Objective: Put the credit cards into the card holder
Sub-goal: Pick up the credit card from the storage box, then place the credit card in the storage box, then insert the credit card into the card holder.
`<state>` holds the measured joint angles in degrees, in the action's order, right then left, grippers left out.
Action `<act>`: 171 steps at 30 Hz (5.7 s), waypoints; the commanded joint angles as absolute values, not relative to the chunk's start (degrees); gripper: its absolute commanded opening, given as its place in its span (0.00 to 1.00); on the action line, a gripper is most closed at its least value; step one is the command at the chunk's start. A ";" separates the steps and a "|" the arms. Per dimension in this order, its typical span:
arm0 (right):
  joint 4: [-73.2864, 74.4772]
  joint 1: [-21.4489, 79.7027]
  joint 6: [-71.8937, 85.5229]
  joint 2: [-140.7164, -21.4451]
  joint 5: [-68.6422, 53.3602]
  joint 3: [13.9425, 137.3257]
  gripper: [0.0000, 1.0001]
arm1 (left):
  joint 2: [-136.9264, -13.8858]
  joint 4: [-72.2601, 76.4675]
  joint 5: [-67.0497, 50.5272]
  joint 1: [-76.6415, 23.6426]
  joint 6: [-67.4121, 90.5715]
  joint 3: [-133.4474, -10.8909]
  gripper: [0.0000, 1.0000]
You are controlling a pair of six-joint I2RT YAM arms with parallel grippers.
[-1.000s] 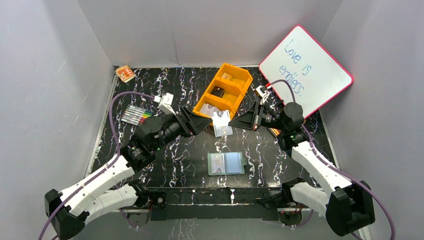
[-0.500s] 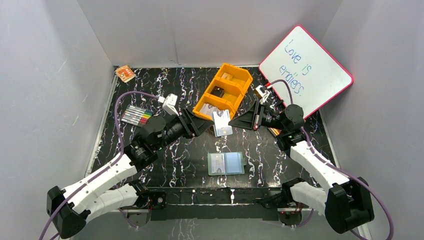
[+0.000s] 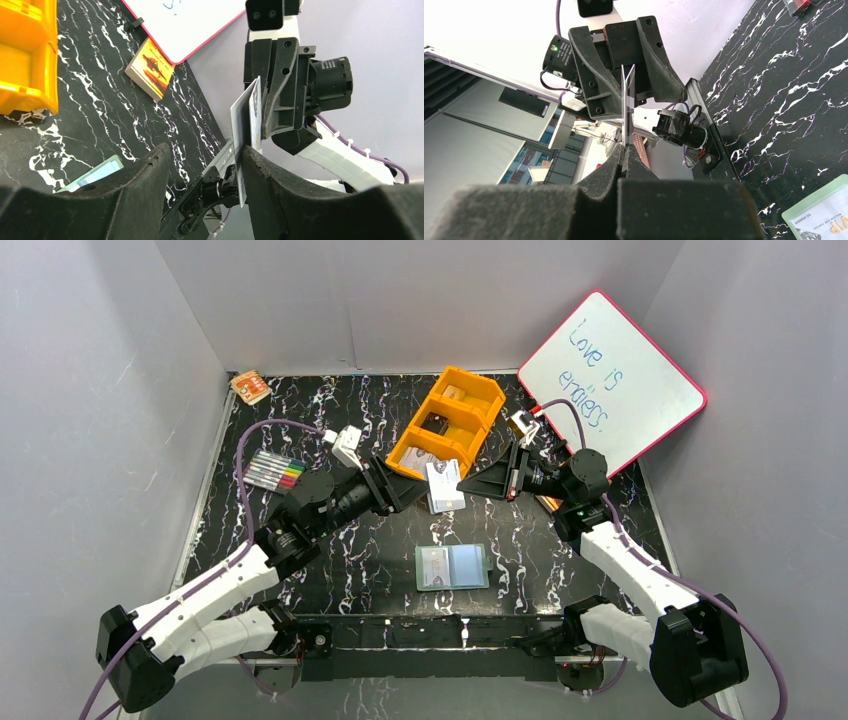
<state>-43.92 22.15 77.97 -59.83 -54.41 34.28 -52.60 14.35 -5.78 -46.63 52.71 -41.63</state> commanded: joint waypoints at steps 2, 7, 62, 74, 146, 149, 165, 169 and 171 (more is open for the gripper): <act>-48.07 22.37 78.45 -59.33 -54.85 34.87 0.00 | -52.96 19.78 -9.86 -46.42 52.95 -41.48 0.48; -48.08 22.37 78.53 -58.99 -54.76 34.74 0.00 | -53.26 21.77 -11.31 -46.48 53.29 -41.15 0.30; 14.45 22.09 38.66 -46.83 -24.91 41.35 0.00 | -115.21 -28.58 -24.11 -21.88 18.37 -100.42 0.00; 14.37 22.59 37.24 -47.49 -24.17 41.63 0.00 | -116.99 -30.24 -24.85 -21.27 15.74 -100.86 0.00; 22.23 24.72 34.93 -47.97 -28.20 35.56 0.00 | -77.15 -27.25 -5.70 -30.50 32.25 -73.87 0.82; 23.42 27.88 35.68 -48.88 -26.00 33.94 0.00 | -69.52 -24.03 -2.96 -41.29 39.72 -62.32 0.84; 31.46 29.95 41.43 -40.39 -16.70 27.64 0.00 | -83.20 -14.29 13.67 -66.44 48.11 -57.59 0.77; 32.24 29.97 41.71 -40.70 -16.63 26.20 0.00 | -87.85 -13.88 14.48 -66.45 48.29 -59.74 0.75; 32.34 29.95 42.04 -40.32 -16.09 25.59 0.00 | -89.92 -14.07 14.99 -66.45 48.49 -60.63 0.75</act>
<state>31.83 29.71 41.12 -40.97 -17.26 26.48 -87.96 -14.87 11.20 -66.54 47.92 -57.25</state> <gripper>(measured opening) 0.011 0.757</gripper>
